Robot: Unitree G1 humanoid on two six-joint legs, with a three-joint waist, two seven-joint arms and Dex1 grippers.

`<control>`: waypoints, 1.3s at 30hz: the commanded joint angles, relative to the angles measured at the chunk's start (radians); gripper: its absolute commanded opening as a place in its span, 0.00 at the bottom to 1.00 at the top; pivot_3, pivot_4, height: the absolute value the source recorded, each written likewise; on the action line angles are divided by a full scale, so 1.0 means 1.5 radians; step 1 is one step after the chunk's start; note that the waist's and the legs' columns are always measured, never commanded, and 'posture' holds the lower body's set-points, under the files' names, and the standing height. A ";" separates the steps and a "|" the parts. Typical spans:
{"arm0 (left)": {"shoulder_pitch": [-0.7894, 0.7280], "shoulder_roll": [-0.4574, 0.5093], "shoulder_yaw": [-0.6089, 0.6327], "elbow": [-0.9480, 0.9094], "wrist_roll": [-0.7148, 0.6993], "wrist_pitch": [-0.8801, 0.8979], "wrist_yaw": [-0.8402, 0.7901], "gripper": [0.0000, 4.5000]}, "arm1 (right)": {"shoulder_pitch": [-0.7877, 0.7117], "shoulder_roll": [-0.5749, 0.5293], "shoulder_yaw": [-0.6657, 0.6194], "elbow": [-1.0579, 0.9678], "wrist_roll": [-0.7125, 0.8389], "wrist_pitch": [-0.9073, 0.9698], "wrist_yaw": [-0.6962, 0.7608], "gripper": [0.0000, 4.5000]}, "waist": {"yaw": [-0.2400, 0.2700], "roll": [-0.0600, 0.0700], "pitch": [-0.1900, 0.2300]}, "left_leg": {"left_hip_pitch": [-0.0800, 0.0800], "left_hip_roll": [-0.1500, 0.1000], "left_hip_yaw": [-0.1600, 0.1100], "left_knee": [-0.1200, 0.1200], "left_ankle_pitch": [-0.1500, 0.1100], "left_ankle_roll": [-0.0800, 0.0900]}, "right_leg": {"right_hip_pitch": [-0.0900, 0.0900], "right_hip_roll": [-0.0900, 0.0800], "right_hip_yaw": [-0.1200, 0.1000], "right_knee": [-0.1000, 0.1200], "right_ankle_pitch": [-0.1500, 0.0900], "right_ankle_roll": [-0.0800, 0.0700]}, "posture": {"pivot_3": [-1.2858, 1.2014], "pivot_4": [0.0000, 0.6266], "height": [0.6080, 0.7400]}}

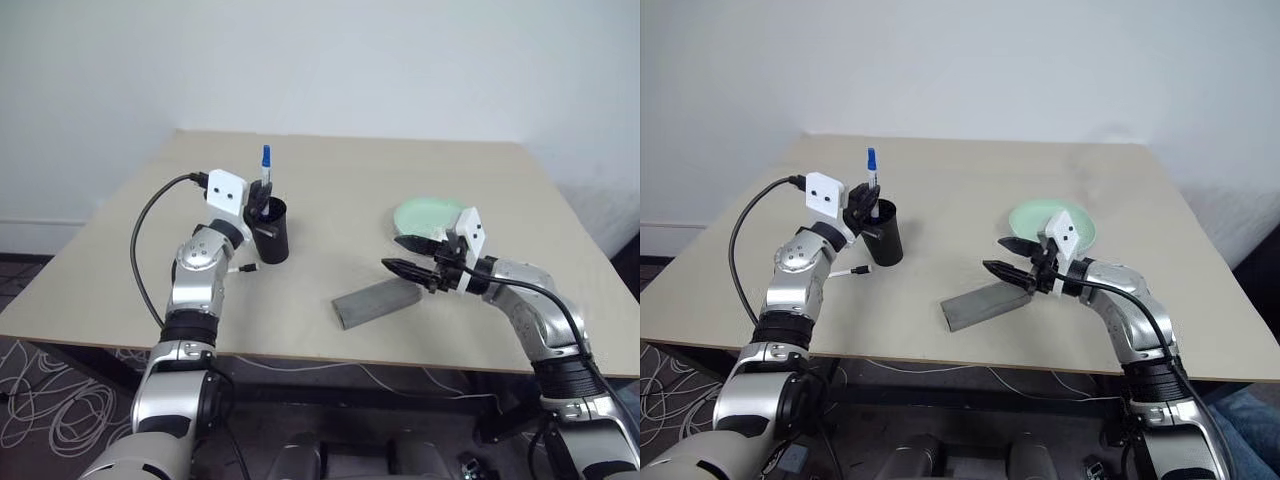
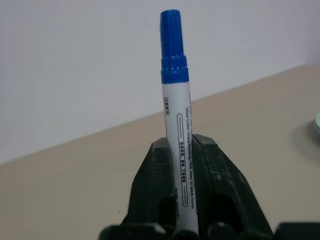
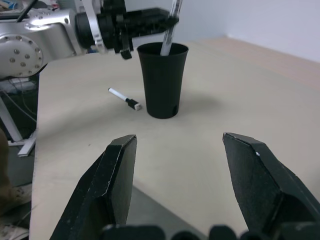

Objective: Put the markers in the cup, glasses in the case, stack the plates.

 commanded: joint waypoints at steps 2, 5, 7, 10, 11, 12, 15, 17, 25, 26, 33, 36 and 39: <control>-0.012 0.000 0.000 -0.002 0.001 -0.022 0.009 0.47 | -0.019 -0.005 -0.015 -0.021 0.012 -0.006 0.005 0.66 | 0.000 0.000 0.000 | 0.000 0.000 0.000 0.000 0.000 0.000 | 0.000 0.000 0.000 0.000 0.000 0.000 | 0.52 0.00 1.00; -0.013 -0.001 0.000 -0.001 0.000 -0.022 0.012 0.68 | -0.019 -0.001 -0.009 -0.019 0.008 -0.009 0.005 0.66 | 0.000 0.000 0.000 | 0.000 0.000 0.000 0.000 0.000 0.000 | 0.000 0.000 0.000 0.000 0.000 0.000 | 0.52 0.00 1.00; -0.014 -0.002 0.000 -0.001 -0.001 -0.021 0.013 0.68 | -0.020 0.001 -0.007 -0.017 0.007 -0.010 0.005 0.66 | 0.000 0.000 0.000 | 0.000 0.000 0.000 0.000 0.000 0.000 | 0.000 0.000 0.000 0.000 0.000 0.000 | 0.52 0.00 1.00; -0.014 -0.001 0.001 -0.008 -0.004 -0.017 0.013 0.68 | -0.023 0.003 -0.005 -0.014 0.006 -0.012 0.005 0.66 | 0.000 0.000 0.000 | 0.000 0.000 0.000 0.000 0.000 0.000 | 0.000 0.000 0.000 0.000 0.000 0.000 | 0.52 0.00 1.00; -0.014 0.000 0.002 -0.010 -0.005 -0.016 0.012 0.68 | -0.023 0.004 -0.004 -0.013 0.006 -0.012 0.005 0.66 | 0.000 0.000 0.000 | 0.000 0.000 0.000 0.000 0.000 0.000 | 0.000 0.000 0.000 0.000 0.000 0.000 | 0.52 0.00 1.00; -0.015 0.001 0.003 -0.013 -0.006 -0.016 0.011 0.68 | -0.024 0.005 -0.003 -0.012 0.005 -0.013 0.005 0.66 | 0.000 0.000 0.000 | 0.000 0.000 0.000 0.000 0.000 0.000 | 0.000 0.000 0.000 0.000 0.000 0.000 | 0.52 0.00 1.00; -0.022 0.008 0.009 -0.019 -0.015 -0.013 0.003 0.68 | -0.025 0.007 -0.002 -0.009 0.005 -0.014 0.006 0.66 | 0.000 0.000 0.000 | 0.000 0.000 0.000 0.000 0.000 0.000 | 0.000 0.000 0.000 0.000 0.000 0.000 | 0.52 0.00 1.00; -0.033 0.020 0.018 -0.026 -0.030 -0.008 -0.016 0.68 | -0.027 0.008 -0.001 -0.009 0.005 -0.014 0.007 0.66 | 0.000 0.000 0.000 | 0.000 0.000 0.000 0.000 0.000 0.000 | 0.000 0.000 0.000 0.000 0.000 0.000 | 0.52 0.00 1.00; -0.087 0.119 0.031 -0.069 -0.129 0.120 -0.203 0.68 | -0.031 0.009 -0.001 -0.006 0.005 -0.012 0.010 0.66 | -0.002 0.000 0.000 | -0.001 0.000 0.000 0.000 0.000 0.000 | -0.001 0.000 0.000 0.000 0.000 0.000 | 0.52 0.00 1.00; -0.090 0.135 0.028 -0.079 -0.140 0.138 -0.233 0.68 | -0.032 0.010 -0.001 -0.004 0.005 -0.013 0.010 0.66 | -0.003 0.000 0.000 | -0.001 0.000 0.000 -0.001 0.000 0.000 | -0.001 0.000 0.000 0.000 0.000 0.000 | 0.52 0.00 1.00; -0.078 0.241 -0.008 -0.210 -0.225 0.348 -0.424 0.68 | -0.034 0.017 0.003 0.003 0.002 -0.015 0.009 0.66 | -0.003 0.000 0.000 | -0.001 0.000 0.000 -0.002 0.000 0.000 | -0.001 0.000 0.000 0.000 -0.001 -0.001 | 0.52 0.00 1.00; -0.062 0.293 -0.039 -0.250 -0.239 0.424 -0.507 0.68 | -0.037 0.020 0.003 0.006 0.001 -0.015 0.009 0.66 | -0.003 0.001 0.000 | -0.001 0.000 0.000 -0.002 0.000 0.000 | -0.001 0.000 0.000 0.000 -0.001 -0.002 | 0.52 0.00 1.00; -0.041 0.350 -0.089 -0.270 -0.212 0.443 -0.582 0.68 | -0.038 0.023 0.004 0.008 -0.001 -0.016 0.007 0.66 | -0.003 0.001 0.001 | 0.000 0.001 0.000 -0.002 0.000 0.000 | -0.002 0.000 0.000 0.000 -0.001 -0.002 | 0.52 0.00 1.00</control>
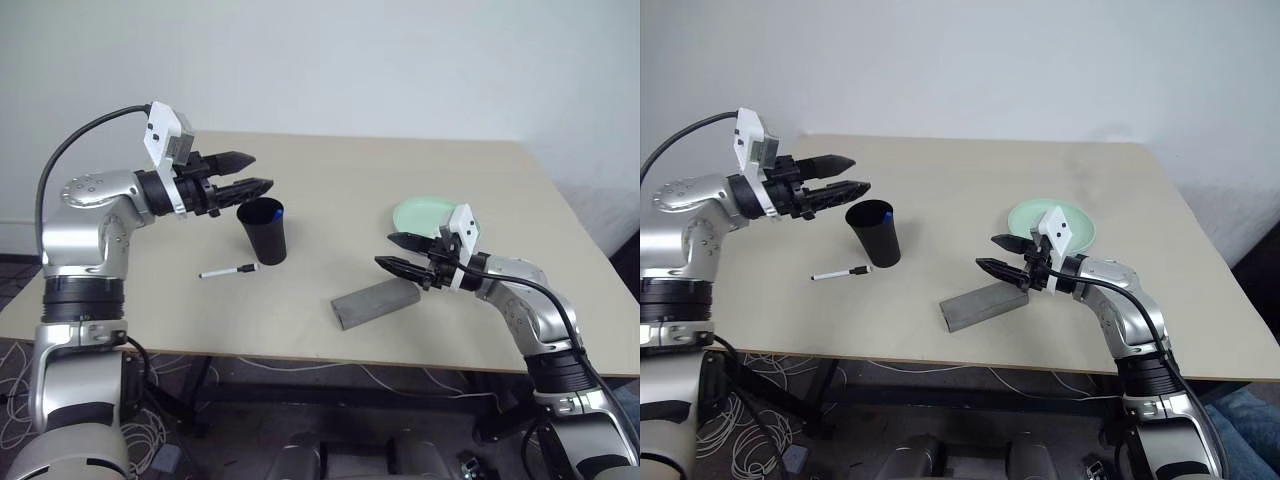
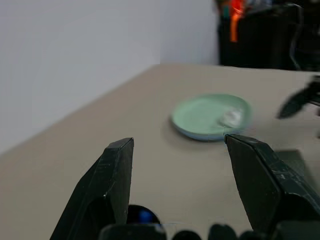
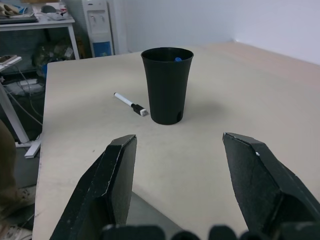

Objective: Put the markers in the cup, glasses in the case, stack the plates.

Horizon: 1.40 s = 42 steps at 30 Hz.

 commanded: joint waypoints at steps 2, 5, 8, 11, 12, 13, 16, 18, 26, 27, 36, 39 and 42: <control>0.014 0.069 -0.080 -0.013 0.065 0.001 -0.081 0.68 | -0.022 0.003 -0.008 -0.007 0.003 -0.013 0.000 0.66 | 0.000 0.000 0.000 | 0.000 0.000 0.000 -0.001 0.000 0.000 | 0.000 0.000 0.000 0.000 0.000 0.000 | 0.52 0.00 1.00; 0.002 0.099 -0.150 0.041 0.156 -0.032 -0.087 0.68 | -0.023 0.007 -0.007 -0.003 0.000 -0.016 -0.001 0.66 | 0.001 0.000 0.000 | 0.000 0.000 0.000 -0.002 0.000 0.000 | -0.001 0.000 0.000 0.000 0.000 0.000 | 0.52 0.00 1.00; -0.005 0.112 -0.192 0.082 0.212 -0.065 -0.105 0.68 | -0.024 0.010 -0.006 0.000 -0.001 -0.017 -0.002 0.66 | 0.001 0.000 0.000 | 0.000 0.000 0.000 -0.003 0.000 0.000 | -0.001 0.000 0.000 0.000 0.000 0.000 | 0.52 0.00 1.00; -0.025 0.114 -0.237 0.153 0.284 -0.114 -0.113 0.68 | -0.027 0.013 -0.006 0.008 -0.004 -0.021 -0.001 0.66 | 0.001 0.000 0.000 | -0.001 0.000 0.000 -0.004 0.000 0.000 | -0.003 0.000 0.000 0.000 0.000 0.000 | 0.52 0.00 1.00; -0.041 0.105 -0.246 0.192 0.303 -0.133 -0.106 0.68 | -0.027 0.015 -0.006 0.011 -0.005 -0.023 -0.001 0.66 | 0.001 0.000 0.000 | -0.001 0.000 0.000 -0.004 0.000 0.000 | -0.003 0.000 0.000 0.000 0.000 -0.001 | 0.52 0.00 1.00; -0.061 0.094 -0.254 0.234 0.320 -0.144 -0.097 0.68 | -0.026 0.016 -0.005 0.014 -0.006 -0.024 -0.002 0.66 | 0.002 0.000 0.000 | -0.001 0.000 0.000 -0.004 0.000 0.000 | -0.003 0.000 0.000 0.000 0.000 -0.001 | 0.52 0.00 1.00; -0.106 0.069 -0.274 0.327 0.367 -0.191 -0.086 0.68 | -0.022 0.021 -0.002 0.016 -0.007 -0.026 -0.003 0.66 | 0.004 0.000 0.000 | -0.002 0.000 0.000 -0.004 0.000 0.000 | -0.004 0.000 0.000 0.000 0.000 0.000 | 0.52 0.00 1.00; -0.134 0.055 -0.284 0.382 0.392 -0.221 -0.087 0.68 | -0.019 0.024 0.000 0.016 -0.008 -0.027 -0.003 0.66 | 0.003 0.000 0.000 | -0.002 0.000 0.000 -0.004 0.000 0.000 | -0.004 0.000 0.000 0.000 0.000 0.001 | 0.52 0.00 1.00; -0.229 -0.012 -0.315 0.582 0.484 -0.300 -0.054 0.68 | -0.019 0.032 0.005 0.024 -0.011 -0.032 -0.008 0.66 | 0.003 0.000 0.000 | -0.003 0.000 0.001 -0.004 0.002 0.003 | -0.006 0.000 0.000 0.000 0.000 0.001 | 0.52 0.00 1.00; -0.240 -0.022 -0.317 0.602 0.494 -0.304 -0.043 0.68 | -0.017 0.031 0.004 0.023 -0.011 -0.032 -0.010 0.66 | 0.003 0.000 0.000 | -0.003 0.000 0.001 -0.003 0.002 0.003 | -0.006 0.000 0.000 0.000 0.000 0.001 | 0.52 0.00 1.00; -0.287 -0.077 -0.309 0.688 0.545 -0.311 0.018 0.68 | 0.001 0.028 0.001 0.011 -0.010 -0.030 -0.018 0.66 | 0.003 -0.002 0.000 | -0.004 0.000 0.001 -0.003 0.002 0.003 | -0.006 0.000 0.000 0.000 0.001 0.002 | 0.52 0.00 1.00; -0.289 -0.089 -0.307 0.699 0.554 -0.304 0.017 0.68 | 0.006 0.027 0.000 0.007 -0.010 -0.028 -0.020 0.66 | 0.002 -0.002 0.000 | -0.004 0.000 0.001 -0.003 0.002 0.003 | -0.006 0.000 0.000 0.000 0.001 0.002 | 0.52 0.00 1.00; -0.285 -0.101 -0.303 0.709 0.560 -0.291 0.026 0.68 | 0.010 0.027 0.000 0.001 -0.009 -0.025 -0.022 0.66 | 0.002 -0.002 0.000 | -0.004 0.000 0.001 -0.003 0.002 0.003 | -0.006 0.000 0.000 0.000 0.001 0.002 | 0.52 0.00 1.00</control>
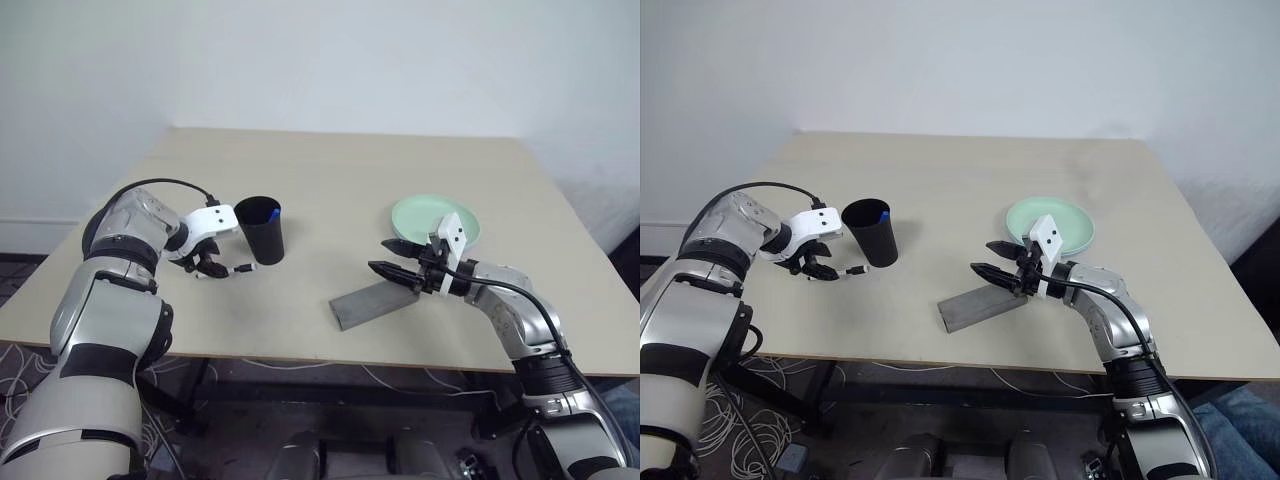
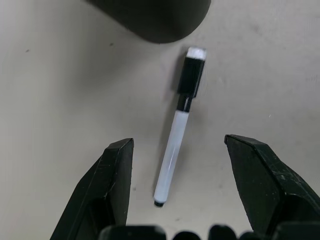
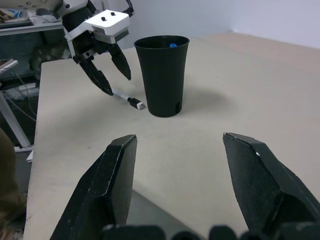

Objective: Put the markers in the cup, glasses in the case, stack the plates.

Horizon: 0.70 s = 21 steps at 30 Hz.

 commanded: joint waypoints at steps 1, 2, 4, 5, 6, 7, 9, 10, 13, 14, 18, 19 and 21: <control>-0.018 -0.004 0.011 0.008 0.010 0.014 0.015 0.68 | 0.000 -0.004 -0.013 -0.032 0.005 -0.004 -0.007 0.66 | 0.000 0.000 0.000 | 0.000 0.000 0.000 0.000 0.000 0.000 | 0.000 0.000 0.000 0.000 0.000 0.000 | 0.52 0.00 1.00; -0.017 -0.006 0.013 0.009 0.012 0.016 0.018 0.68 | 0.000 -0.004 -0.013 -0.033 0.005 -0.004 -0.008 0.66 | 0.000 0.000 0.000 | 0.000 0.000 0.000 0.000 0.000 0.000 | 0.000 0.000 0.000 0.000 0.000 0.000 | 0.52 0.00 1.00; -0.016 -0.011 0.025 0.013 0.007 0.029 0.034 0.68 | 0.004 -0.003 -0.014 -0.037 0.006 -0.002 -0.014 0.66 | 0.000 0.000 0.000 | 0.000 0.000 0.000 0.000 0.000 0.000 | 0.000 0.000 0.000 0.000 0.000 0.000 | 0.52 0.00 1.00; -0.016 -0.013 0.030 0.014 0.006 0.034 0.039 0.68 | 0.005 -0.002 -0.014 -0.039 0.006 -0.001 -0.016 0.66 | 0.000 0.000 0.000 | 0.000 0.000 0.000 0.001 0.000 0.000 | 0.000 0.000 0.000 0.000 0.000 0.000 | 0.52 0.00 1.00; -0.015 -0.015 0.037 0.015 0.002 0.036 0.039 0.72 | 0.009 -0.003 -0.014 -0.043 0.007 0.000 -0.018 0.66 | 0.000 0.000 0.000 | 0.000 0.000 0.000 0.001 0.000 0.000 | 0.000 0.000 0.000 0.000 0.000 0.000 | 0.52 0.00 1.00; -0.015 -0.016 0.040 0.015 0.002 0.034 0.035 0.76 | 0.012 -0.003 -0.015 -0.047 0.008 0.001 -0.020 0.66 | 0.000 0.000 0.000 | 0.000 0.000 0.000 0.001 0.000 0.000 | 0.000 0.000 0.000 0.000 0.000 0.000 | 0.52 0.00 1.00; -0.013 -0.016 0.038 0.014 0.012 0.027 0.038 0.89 | 0.019 -0.004 -0.016 -0.054 0.009 0.003 -0.023 0.66 | 0.000 0.000 0.000 | 0.000 0.000 0.000 0.001 0.000 0.000 | 0.000 0.000 0.000 0.000 0.000 0.000 | 0.52 0.00 1.00; -0.013 -0.016 0.039 0.014 0.014 0.028 0.039 0.96 | 0.022 -0.005 -0.015 -0.057 0.009 0.004 -0.024 0.66 | 0.000 0.000 0.000 | 0.000 0.000 0.000 0.001 0.000 0.000 | 0.001 0.000 0.000 0.000 0.000 0.000 | 0.52 0.00 1.00; -0.013 -0.018 0.045 0.016 0.013 0.036 0.043 0.99 | 0.027 -0.004 -0.015 -0.062 0.009 0.007 -0.028 0.66 | 0.000 -0.001 0.000 | 0.000 0.000 0.000 0.001 0.000 0.000 | 0.001 0.000 0.000 0.000 0.000 0.000 | 0.52 0.00 1.00; -0.013 -0.019 0.047 0.016 0.012 0.037 0.041 0.99 | 0.027 -0.004 -0.014 -0.063 0.009 0.007 -0.028 0.66 | 0.000 -0.001 0.000 | 0.000 0.000 0.000 0.001 0.000 0.000 | 0.001 0.000 0.000 0.000 0.000 0.000 | 0.52 0.00 1.00; -0.013 -0.022 0.059 0.017 0.004 0.052 0.020 0.99 | 0.025 -0.001 -0.013 -0.062 0.008 0.009 -0.030 0.66 | 0.000 -0.001 0.000 | 0.000 0.000 0.000 0.002 0.000 0.000 | 0.001 0.000 0.000 0.000 0.000 0.000 | 0.52 0.00 1.00; -0.012 -0.023 0.056 0.018 0.008 0.053 0.012 0.99 | 0.025 -0.001 -0.013 -0.062 0.008 0.009 -0.031 0.66 | 0.000 -0.001 0.000 | 0.000 0.000 0.000 0.002 0.000 0.000 | 0.001 0.000 0.000 0.000 0.000 0.000 | 0.52 0.00 1.00; -0.009 -0.024 0.053 0.018 0.014 0.056 0.004 0.99 | 0.025 -0.001 -0.012 -0.064 0.008 0.008 -0.031 0.66 | 0.000 -0.001 0.000 | 0.001 0.000 0.000 0.002 0.000 0.000 | 0.002 0.000 0.000 0.000 0.000 0.000 | 0.52 0.00 1.00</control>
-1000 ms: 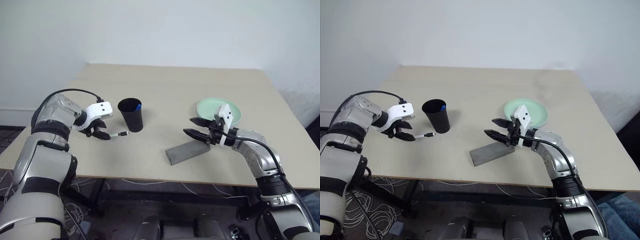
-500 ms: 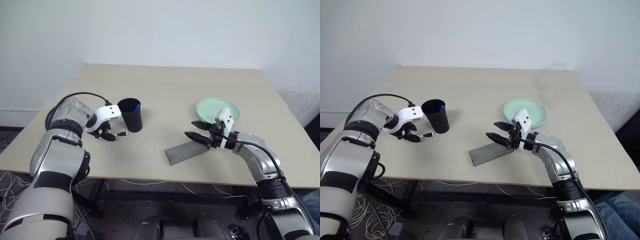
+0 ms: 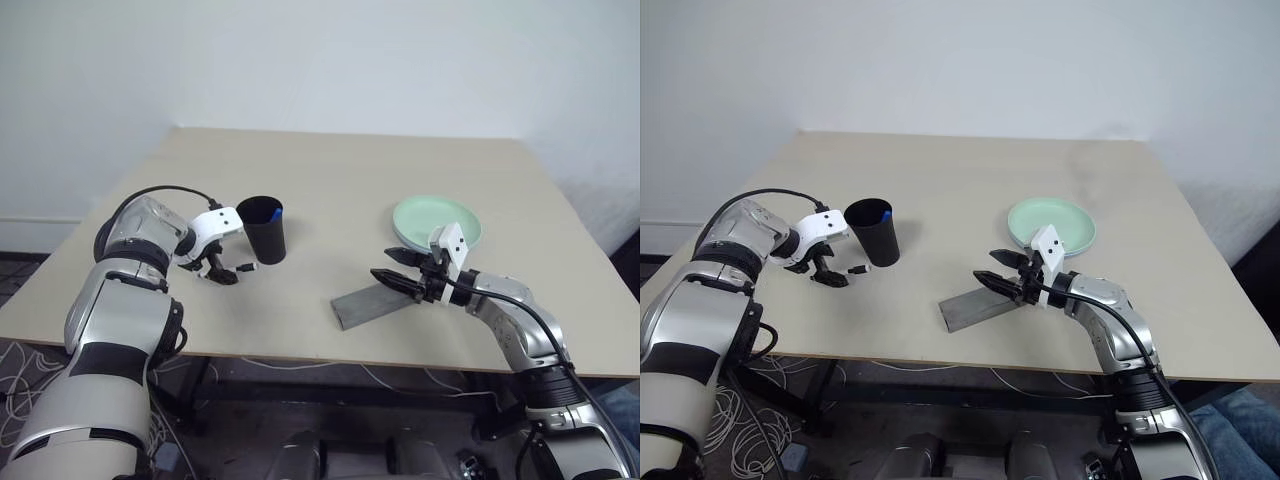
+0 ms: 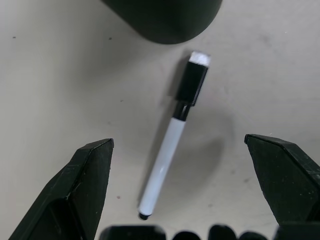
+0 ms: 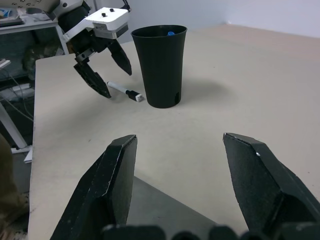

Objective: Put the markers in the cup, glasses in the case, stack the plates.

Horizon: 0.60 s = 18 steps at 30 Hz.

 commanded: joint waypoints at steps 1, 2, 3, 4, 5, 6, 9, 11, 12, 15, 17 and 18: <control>-0.007 0.000 0.004 -0.004 0.005 0.007 -0.019 0.99 | -0.013 0.000 -0.011 -0.030 0.007 -0.005 -0.003 0.66 | 0.000 0.000 0.000 | 0.000 0.000 0.000 0.000 0.000 0.000 | 0.000 0.000 0.000 0.000 0.000 0.000 | 0.52 0.00 1.00; -0.006 -0.001 0.003 -0.004 0.006 0.008 -0.023 0.99 | -0.012 0.000 -0.010 -0.032 0.007 -0.005 -0.003 0.66 | 0.000 0.000 0.000 | 0.000 0.000 0.000 0.000 0.000 0.000 | 0.000 0.000 0.000 0.000 0.000 0.000 | 0.52 0.00 1.00; -0.003 -0.002 -0.001 -0.004 0.011 0.007 -0.024 0.99 | -0.011 0.001 -0.009 -0.034 0.007 -0.004 -0.004 0.66 | 0.000 0.000 0.000 | 0.000 0.000 0.000 0.000 0.000 0.000 | 0.000 0.000 0.000 0.000 0.000 0.000 | 0.52 0.00 1.00; 0.000 -0.004 -0.006 -0.003 0.016 0.006 -0.023 0.99 | -0.009 0.001 -0.008 -0.037 0.007 -0.003 -0.005 0.66 | 0.000 0.000 0.000 | 0.000 0.000 0.000 0.001 0.000 0.000 | 0.000 0.000 0.000 0.000 0.000 0.000 | 0.52 0.00 1.00; 0.002 -0.005 -0.009 -0.003 0.021 0.005 -0.022 0.99 | -0.008 0.002 -0.007 -0.040 0.008 -0.002 -0.006 0.66 | 0.000 0.000 0.000 | 0.000 0.000 0.000 0.001 0.000 0.000 | 0.001 0.000 0.000 0.000 0.000 0.000 | 0.52 0.00 1.00; 0.004 -0.006 -0.011 -0.002 0.025 0.005 -0.014 0.99 | -0.005 0.002 -0.007 -0.045 0.008 0.000 -0.008 0.66 | 0.000 0.000 0.000 | 0.001 0.000 0.000 0.001 0.000 0.000 | 0.001 0.000 0.000 0.000 0.000 0.000 | 0.52 0.00 1.00; 0.006 -0.012 -0.017 -0.001 0.036 0.001 -0.006 0.99 | 0.011 0.001 -0.009 -0.067 0.012 0.009 -0.017 0.66 | 0.000 0.000 0.000 | 0.001 0.000 0.000 0.001 0.000 0.000 | 0.002 0.000 0.000 0.000 0.000 0.000 | 0.52 0.00 1.00; 0.006 -0.016 -0.020 -0.001 0.043 -0.002 -0.003 0.99 | 0.024 -0.002 -0.011 -0.082 0.014 0.016 -0.023 0.66 | 0.001 0.000 0.000 | 0.002 0.000 0.000 0.001 0.000 0.000 | 0.003 0.000 0.000 0.000 0.000 0.000 | 0.52 0.00 1.00; 0.005 -0.019 -0.020 0.000 0.045 -0.002 0.001 0.99 | 0.032 -0.003 -0.013 -0.090 0.014 0.019 -0.026 0.66 | 0.001 0.000 0.000 | 0.003 0.000 0.000 0.001 0.000 0.000 | 0.004 0.000 0.000 0.000 0.000 0.000 | 0.52 0.00 1.00; 0.003 -0.024 -0.019 0.001 0.045 0.000 0.005 0.99 | 0.049 -0.006 -0.018 -0.111 0.017 0.028 -0.035 0.66 | 0.001 0.000 0.000 | 0.004 0.000 0.000 0.001 -0.002 -0.003 | 0.005 0.000 0.000 0.000 0.000 0.000 | 0.52 0.00 1.00; 0.001 -0.027 -0.021 0.002 0.048 0.001 -0.002 0.99 | 0.060 -0.009 -0.022 -0.125 0.019 0.034 -0.043 0.66 | 0.001 0.000 0.000 | 0.004 0.000 0.000 0.001 -0.002 -0.003 | 0.005 0.000 0.000 0.000 0.000 0.000 | 0.52 0.00 1.00; 0.001 -0.028 -0.022 0.002 0.049 0.001 -0.005 0.99 | 0.063 -0.010 -0.022 -0.129 0.020 0.036 -0.045 0.66 | 0.001 0.000 0.000 | 0.004 0.000 0.000 0.001 -0.002 -0.003 | 0.005 0.000 0.000 0.000 0.000 0.000 | 0.52 0.00 1.00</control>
